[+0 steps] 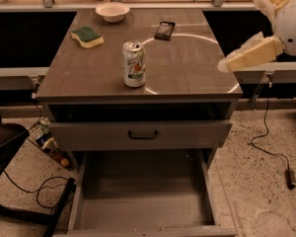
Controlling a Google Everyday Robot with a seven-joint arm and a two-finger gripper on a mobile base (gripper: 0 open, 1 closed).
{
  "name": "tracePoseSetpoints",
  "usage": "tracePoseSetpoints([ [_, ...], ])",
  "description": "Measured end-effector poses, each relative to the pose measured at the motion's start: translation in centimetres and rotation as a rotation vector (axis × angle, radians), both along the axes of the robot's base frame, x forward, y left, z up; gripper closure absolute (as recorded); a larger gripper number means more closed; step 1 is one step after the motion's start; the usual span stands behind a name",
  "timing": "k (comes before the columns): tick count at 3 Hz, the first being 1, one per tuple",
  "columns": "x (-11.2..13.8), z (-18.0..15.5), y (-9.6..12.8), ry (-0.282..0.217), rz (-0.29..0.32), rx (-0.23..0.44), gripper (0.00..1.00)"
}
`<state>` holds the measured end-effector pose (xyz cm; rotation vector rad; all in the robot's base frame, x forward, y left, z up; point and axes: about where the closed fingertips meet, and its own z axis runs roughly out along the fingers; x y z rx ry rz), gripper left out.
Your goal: Move 7up can near rxbar chocolate
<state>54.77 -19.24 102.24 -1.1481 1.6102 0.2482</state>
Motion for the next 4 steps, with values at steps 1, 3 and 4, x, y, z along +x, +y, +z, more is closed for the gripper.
tracePoseSetpoints([
  [1,0.2,0.7,0.9,-0.015,0.011,0.037,0.00],
  [3,0.8,-0.6,3.3,0.030,0.052,0.093,0.00],
  [4,2.3,-3.1,7.5,0.052,0.110,0.203,0.00],
])
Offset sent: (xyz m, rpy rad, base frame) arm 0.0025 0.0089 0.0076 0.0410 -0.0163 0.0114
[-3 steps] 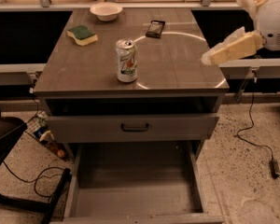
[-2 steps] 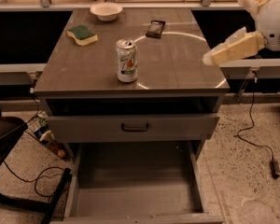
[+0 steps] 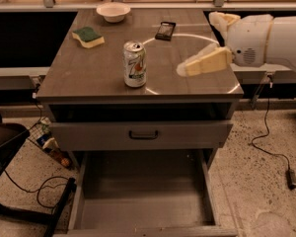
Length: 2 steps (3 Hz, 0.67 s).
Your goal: Move 7up can near rxbar chocolate
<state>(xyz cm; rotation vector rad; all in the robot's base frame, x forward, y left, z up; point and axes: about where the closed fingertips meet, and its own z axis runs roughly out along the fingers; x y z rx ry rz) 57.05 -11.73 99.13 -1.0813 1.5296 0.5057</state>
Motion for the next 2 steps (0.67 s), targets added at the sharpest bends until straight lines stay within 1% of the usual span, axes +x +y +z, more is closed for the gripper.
tracePoseSetpoints([
  [1,1.6,-2.9,4.9,0.024,0.055,0.131,0.00],
  [2,2.7,-5.0,8.4,0.021,0.086,0.211,0.00],
])
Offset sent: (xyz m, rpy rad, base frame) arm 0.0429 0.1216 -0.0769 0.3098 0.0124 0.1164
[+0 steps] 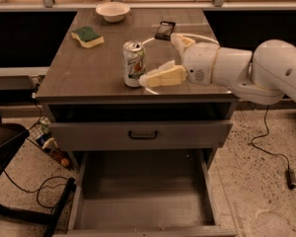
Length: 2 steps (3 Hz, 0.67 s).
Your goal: Move 7up can near rxbar chocolate
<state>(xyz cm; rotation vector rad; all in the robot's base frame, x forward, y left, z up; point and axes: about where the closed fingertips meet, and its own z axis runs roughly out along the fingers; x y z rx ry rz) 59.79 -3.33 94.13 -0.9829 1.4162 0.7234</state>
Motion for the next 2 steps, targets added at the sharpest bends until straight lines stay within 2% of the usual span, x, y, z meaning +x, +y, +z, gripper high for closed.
tracePoseSetpoints([
  [1,1.1,-1.5,2.7,0.005,0.018,0.027,0.00],
  [2,1.8,-3.0,4.6,0.026,0.031,0.052,0.10],
])
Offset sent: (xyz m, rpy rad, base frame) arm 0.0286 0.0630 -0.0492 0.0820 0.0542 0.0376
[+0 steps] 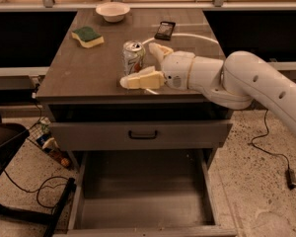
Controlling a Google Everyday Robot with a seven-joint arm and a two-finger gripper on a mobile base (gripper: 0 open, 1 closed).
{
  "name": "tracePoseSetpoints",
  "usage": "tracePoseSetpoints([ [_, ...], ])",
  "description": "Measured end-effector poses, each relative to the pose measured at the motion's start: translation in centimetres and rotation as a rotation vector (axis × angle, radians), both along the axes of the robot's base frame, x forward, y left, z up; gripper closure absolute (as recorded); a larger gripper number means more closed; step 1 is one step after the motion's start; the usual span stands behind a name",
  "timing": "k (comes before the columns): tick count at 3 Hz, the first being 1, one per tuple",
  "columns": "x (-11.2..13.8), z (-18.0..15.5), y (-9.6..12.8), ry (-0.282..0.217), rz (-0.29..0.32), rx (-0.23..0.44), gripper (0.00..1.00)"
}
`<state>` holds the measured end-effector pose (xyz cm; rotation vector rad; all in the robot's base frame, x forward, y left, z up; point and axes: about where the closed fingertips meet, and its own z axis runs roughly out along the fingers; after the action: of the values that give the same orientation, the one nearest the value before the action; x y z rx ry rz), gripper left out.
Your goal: Move 7up can near rxbar chocolate
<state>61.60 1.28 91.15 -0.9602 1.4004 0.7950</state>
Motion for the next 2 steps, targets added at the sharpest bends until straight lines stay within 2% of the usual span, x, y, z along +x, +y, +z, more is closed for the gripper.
tracePoseSetpoints([
  [1,0.4,-1.0,1.4,0.021,0.018,0.012,0.26],
  [2,0.7,-1.6,2.5,0.036,0.034,0.018,0.51],
])
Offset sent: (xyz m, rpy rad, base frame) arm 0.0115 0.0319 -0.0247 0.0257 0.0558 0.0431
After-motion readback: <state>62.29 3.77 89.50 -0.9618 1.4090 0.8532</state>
